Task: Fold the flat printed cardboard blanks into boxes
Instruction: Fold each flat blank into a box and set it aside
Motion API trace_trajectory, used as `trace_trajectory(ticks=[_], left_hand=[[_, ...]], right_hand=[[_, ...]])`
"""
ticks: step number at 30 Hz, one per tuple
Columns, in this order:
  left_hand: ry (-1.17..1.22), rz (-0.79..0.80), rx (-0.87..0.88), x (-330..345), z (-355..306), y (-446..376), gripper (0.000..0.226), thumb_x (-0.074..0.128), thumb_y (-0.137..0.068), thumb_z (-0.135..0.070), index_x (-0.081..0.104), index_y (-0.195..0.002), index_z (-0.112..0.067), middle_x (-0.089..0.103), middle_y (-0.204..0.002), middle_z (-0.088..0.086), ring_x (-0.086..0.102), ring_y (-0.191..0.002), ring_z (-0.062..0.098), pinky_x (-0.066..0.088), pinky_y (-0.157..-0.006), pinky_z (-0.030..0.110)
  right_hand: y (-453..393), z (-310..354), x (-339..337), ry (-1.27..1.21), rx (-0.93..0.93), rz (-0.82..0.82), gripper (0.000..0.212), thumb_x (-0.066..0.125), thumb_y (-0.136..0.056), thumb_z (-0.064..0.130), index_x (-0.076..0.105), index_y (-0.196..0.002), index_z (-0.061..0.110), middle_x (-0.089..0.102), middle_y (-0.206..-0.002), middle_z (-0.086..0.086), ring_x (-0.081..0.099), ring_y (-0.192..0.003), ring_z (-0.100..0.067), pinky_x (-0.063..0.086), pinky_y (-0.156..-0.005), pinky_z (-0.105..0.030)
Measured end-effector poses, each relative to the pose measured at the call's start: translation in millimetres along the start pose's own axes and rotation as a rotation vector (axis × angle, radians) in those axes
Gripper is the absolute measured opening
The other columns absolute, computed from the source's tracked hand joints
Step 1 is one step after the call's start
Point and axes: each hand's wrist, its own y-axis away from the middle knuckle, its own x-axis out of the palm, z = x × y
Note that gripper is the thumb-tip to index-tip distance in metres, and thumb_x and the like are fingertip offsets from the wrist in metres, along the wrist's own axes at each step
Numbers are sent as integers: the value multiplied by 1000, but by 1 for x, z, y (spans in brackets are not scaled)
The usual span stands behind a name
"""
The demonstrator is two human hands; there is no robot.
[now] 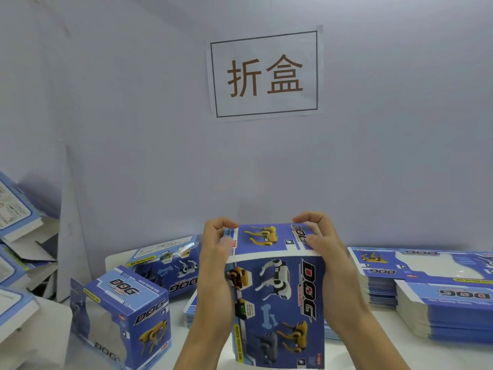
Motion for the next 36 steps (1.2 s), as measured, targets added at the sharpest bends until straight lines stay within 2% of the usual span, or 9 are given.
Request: trace_trajectory(ticks=[3, 6, 8, 11, 16, 23, 27, 32, 36], left_hand=[[17, -2, 41, -5, 8, 4, 56, 40, -78, -66, 59, -110, -24, 71, -97, 15, 65, -81, 31, 55, -70, 49], [36, 41, 59, -15, 14, -4, 79, 37, -68, -82, 57, -124, -31, 74, -107, 5, 74, -81, 17, 60, -59, 30], [10, 44, 45, -18, 18, -10, 73, 42, -71, -88, 59, -124, -39, 70, -120, 4, 72, -102, 24, 61, -76, 40], [-28, 117, -5, -22, 21, -12, 53, 59, -72, -77, 58, -120, -55, 62, -131, -14, 56, -129, 18, 45, -105, 50], [-151, 207, -24, -34, 26, -21, 36, 60, -86, -47, 66, -119, -34, 70, -123, -6, 68, -111, 16, 50, -101, 46], [-221, 220, -80, -59, 29, -31, 27, 49, -101, -23, 75, -100, -32, 75, -110, 7, 73, -99, 29, 53, -87, 42], [-169, 202, -152, -66, 34, -35, 29, 48, -102, -21, 76, -100, -28, 75, -108, 11, 73, -98, 33, 60, -73, 38], [-89, 154, -325, -58, 40, -30, 22, 59, -90, -43, 72, -101, -31, 77, -95, 6, 73, -72, 24, 56, -54, 35], [-211, 143, -364, -58, 47, -29, 13, 61, -96, -30, 67, -101, -19, 72, -81, 14, 69, -69, 27, 53, -66, 40]], right_hand=[[-12, 9, 3, -34, 42, 28, 62, 76, -70, 51, 53, -121, 24, 64, -120, -19, 69, -84, -34, 56, -74, -46], [-14, 11, -4, 37, 72, 93, 66, 77, -79, 22, 47, -134, 40, 54, -141, -16, 67, -102, -30, 50, -95, -50], [-6, 7, -9, 39, 77, 162, 76, 78, -74, 27, 44, -135, 55, 61, -134, -13, 67, -110, -37, 55, -90, -53], [-4, 6, -8, 134, -16, -5, 68, 81, -70, 50, 48, -129, 57, 73, -112, -10, 73, -97, -33, 60, -80, -50], [-9, 12, -19, 67, -67, -262, 57, 71, -68, 55, 56, -122, 46, 77, -91, -1, 76, -80, -21, 58, -57, -29], [-7, 20, -63, -211, -36, -506, 27, 57, -95, 45, 54, -109, 23, 70, -83, -1, 70, -69, -19, 58, -59, -35], [-6, 31, -68, -167, 174, -414, 48, 50, -99, 33, 74, -60, 20, 69, -55, -3, 65, -42, -15, 49, -38, -20], [-23, 14, -53, -32, 506, -187, 34, 52, -91, 13, 76, -70, 0, 72, -64, -16, 70, -50, -20, 54, -43, -23], [-20, -9, -30, 16, 608, 19, 32, 56, -83, 22, 80, -72, 5, 75, -74, -16, 73, -60, -24, 59, -54, -28]])
